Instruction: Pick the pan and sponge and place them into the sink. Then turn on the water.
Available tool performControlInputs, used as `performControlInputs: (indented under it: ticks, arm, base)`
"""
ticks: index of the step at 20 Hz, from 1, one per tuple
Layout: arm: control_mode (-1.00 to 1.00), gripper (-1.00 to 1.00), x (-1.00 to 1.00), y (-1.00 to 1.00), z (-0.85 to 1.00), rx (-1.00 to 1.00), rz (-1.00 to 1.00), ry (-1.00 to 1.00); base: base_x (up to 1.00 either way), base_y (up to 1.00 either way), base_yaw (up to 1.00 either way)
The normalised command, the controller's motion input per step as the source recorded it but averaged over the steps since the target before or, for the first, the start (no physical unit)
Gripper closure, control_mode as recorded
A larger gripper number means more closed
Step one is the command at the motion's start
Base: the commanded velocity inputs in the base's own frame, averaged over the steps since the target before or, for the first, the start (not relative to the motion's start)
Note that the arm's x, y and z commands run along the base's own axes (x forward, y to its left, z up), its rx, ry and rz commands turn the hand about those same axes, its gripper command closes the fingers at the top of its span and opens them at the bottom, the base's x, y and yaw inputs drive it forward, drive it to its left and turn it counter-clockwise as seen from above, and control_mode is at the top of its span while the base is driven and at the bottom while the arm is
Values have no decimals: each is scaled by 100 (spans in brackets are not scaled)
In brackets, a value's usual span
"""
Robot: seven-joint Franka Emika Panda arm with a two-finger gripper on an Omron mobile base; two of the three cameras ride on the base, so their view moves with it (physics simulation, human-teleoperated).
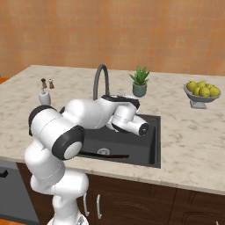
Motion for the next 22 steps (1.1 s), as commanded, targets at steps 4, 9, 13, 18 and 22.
performControlInputs:
  ticks: [4,9,13,18,22]
  arm:
    - [-100,-100,0,16,0,5,0,0]
    - [-100,-100,9,14,0,7,0,0]
    - [-100,-100,21,4,0,9,0,0]
    - [-100,-100,31,0,0,12,2,0]
    - [-100,-100,29,0,0,13,2,0]
  base:
    - [0,0,0]
    - [0,0,0]
    - [0,0,0]
    - [0,0,0]
    - [0,0,0]
